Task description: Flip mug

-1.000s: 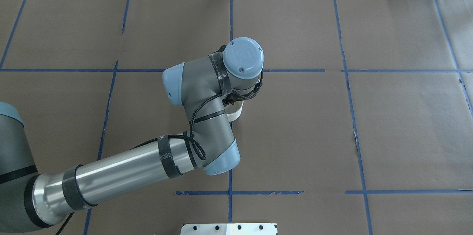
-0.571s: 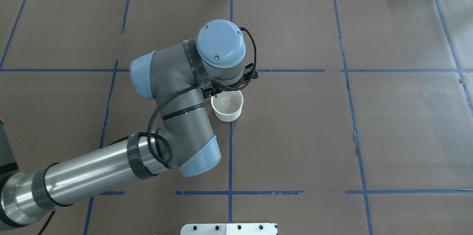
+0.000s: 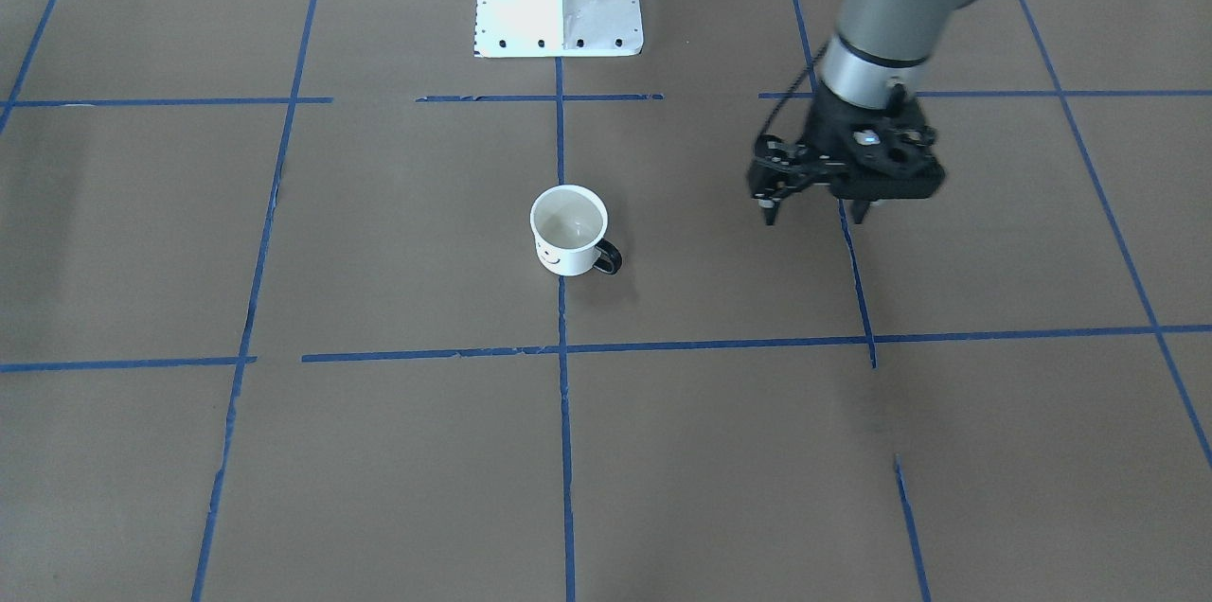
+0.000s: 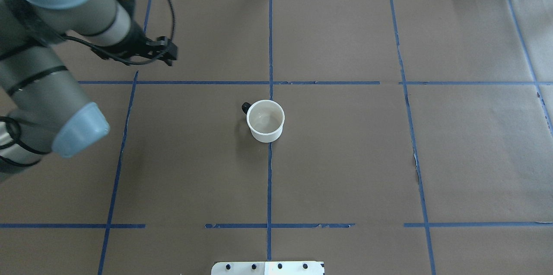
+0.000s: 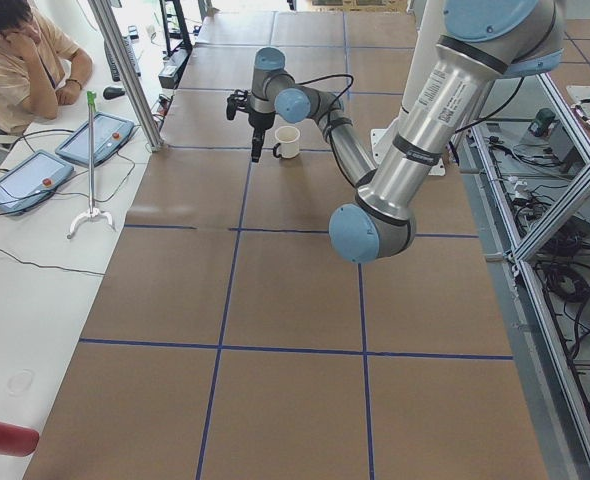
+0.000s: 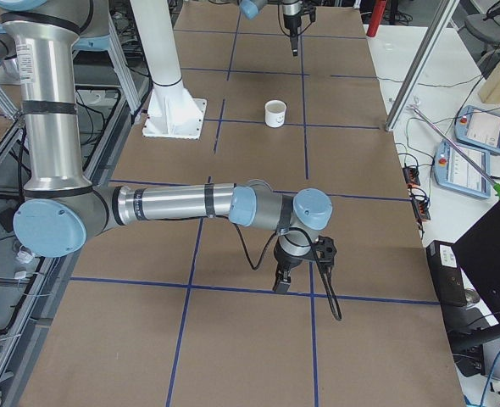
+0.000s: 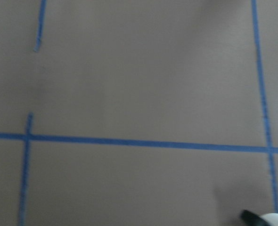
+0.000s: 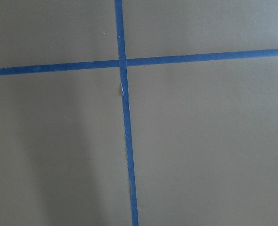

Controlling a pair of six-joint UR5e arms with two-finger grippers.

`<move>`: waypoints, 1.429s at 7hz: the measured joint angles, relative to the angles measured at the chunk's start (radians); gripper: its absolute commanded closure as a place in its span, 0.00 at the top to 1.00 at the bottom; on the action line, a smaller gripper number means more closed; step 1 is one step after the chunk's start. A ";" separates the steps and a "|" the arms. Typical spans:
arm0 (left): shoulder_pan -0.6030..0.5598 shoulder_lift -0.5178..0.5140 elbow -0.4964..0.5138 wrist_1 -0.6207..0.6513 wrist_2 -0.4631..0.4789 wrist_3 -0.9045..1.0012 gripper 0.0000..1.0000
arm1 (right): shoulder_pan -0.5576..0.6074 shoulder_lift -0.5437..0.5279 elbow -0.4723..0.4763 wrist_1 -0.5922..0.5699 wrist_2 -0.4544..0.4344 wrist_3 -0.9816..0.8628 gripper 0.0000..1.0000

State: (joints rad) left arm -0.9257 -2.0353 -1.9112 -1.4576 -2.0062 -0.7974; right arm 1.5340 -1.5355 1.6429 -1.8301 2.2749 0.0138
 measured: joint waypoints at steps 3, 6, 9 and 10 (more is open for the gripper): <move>-0.415 0.273 0.094 -0.007 -0.211 0.682 1.00 | 0.000 0.000 0.000 0.000 0.000 0.000 1.00; -0.615 0.409 0.246 -0.070 -0.275 0.944 1.00 | 0.000 0.000 0.000 0.000 0.000 0.000 1.00; -0.630 0.442 0.266 -0.084 -0.315 0.964 1.00 | 0.000 0.000 0.000 0.000 0.000 0.000 1.00; -0.630 0.443 0.264 -0.085 -0.314 0.963 1.00 | 0.000 0.000 0.000 0.000 0.000 0.000 1.00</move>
State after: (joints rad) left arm -1.5561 -1.5927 -1.6470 -1.5422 -2.3202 0.1654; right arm 1.5340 -1.5353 1.6429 -1.8301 2.2749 0.0138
